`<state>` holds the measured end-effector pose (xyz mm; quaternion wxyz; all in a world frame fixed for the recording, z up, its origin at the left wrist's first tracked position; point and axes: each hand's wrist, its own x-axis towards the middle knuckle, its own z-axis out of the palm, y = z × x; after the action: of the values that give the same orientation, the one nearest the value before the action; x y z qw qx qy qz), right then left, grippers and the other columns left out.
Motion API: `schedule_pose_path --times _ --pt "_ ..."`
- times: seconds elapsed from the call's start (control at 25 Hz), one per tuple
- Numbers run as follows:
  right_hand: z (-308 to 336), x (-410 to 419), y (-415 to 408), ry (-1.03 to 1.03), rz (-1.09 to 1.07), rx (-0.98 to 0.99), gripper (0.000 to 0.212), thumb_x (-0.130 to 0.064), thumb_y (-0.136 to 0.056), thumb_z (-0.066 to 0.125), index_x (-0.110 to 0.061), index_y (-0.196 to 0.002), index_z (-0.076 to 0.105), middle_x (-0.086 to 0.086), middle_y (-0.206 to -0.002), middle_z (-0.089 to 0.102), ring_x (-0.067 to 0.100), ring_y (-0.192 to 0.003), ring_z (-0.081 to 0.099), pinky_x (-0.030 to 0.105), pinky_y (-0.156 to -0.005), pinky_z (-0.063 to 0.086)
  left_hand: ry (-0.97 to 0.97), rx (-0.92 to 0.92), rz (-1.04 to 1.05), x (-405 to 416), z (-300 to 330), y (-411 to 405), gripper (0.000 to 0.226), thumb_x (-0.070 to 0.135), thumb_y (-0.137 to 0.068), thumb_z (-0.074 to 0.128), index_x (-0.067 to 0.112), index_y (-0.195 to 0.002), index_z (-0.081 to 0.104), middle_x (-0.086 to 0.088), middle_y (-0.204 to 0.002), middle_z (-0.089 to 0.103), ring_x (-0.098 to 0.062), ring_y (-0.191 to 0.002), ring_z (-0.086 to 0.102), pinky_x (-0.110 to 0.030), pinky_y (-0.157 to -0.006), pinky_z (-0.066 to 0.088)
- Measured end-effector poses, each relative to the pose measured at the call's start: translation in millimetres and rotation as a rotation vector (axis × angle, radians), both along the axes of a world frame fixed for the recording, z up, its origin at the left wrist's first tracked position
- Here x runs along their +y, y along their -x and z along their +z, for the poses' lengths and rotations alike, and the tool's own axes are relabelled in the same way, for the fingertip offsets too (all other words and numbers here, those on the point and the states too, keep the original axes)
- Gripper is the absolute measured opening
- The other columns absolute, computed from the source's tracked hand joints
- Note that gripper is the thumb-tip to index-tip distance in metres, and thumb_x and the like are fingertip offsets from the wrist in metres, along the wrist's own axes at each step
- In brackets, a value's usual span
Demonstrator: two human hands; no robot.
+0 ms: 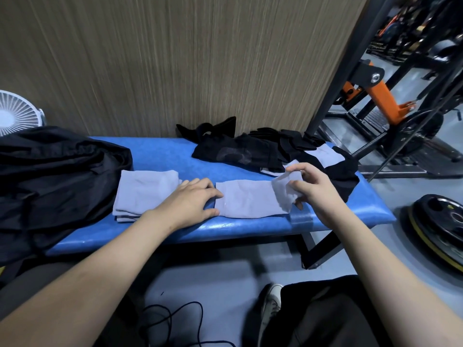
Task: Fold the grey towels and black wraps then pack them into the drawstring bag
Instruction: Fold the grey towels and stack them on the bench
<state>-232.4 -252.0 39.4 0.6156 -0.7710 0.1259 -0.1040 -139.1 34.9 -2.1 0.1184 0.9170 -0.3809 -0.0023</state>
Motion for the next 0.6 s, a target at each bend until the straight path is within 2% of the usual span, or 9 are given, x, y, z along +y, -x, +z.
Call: schedule_pose_path --times 0.16,0.36,0.6 --pt "-2 33 -14 0.057 0.145 0.027 0.036 0.007 -0.089 0.054 -0.020 -0.112 0.065 0.011 -0.097 0.053 0.029 -0.060 0.053 0.033 -0.046 0.043 0.024 0.024 -0.003 1 -3 -1 0.049 0.051 -0.091 0.060 0.035 -0.136 0.052 0.011 -0.125 0.048 -0.014 -0.116 0.046 -0.028 -0.087 0.026" --pt "-4 71 -31 0.162 0.250 0.129 0.042 0.004 -0.088 0.055 -0.030 -0.114 0.060 0.002 -0.092 0.051 0.027 -0.049 0.056 0.035 -0.048 0.048 0.015 0.024 -0.003 2 -6 -3 0.051 0.054 -0.091 0.058 0.034 -0.137 0.051 0.011 -0.127 0.047 -0.014 -0.117 0.047 -0.029 -0.087 0.026" --pt "-12 95 -41 0.253 0.318 0.197 0.044 -0.004 -0.090 0.063 -0.032 -0.123 0.054 0.012 -0.086 0.056 0.028 -0.053 0.058 0.039 -0.054 0.054 0.007 0.022 -0.002 3 -6 -4 0.056 0.055 -0.091 0.057 0.031 -0.141 0.048 0.011 -0.129 0.048 -0.014 -0.118 0.046 -0.031 -0.092 0.029"
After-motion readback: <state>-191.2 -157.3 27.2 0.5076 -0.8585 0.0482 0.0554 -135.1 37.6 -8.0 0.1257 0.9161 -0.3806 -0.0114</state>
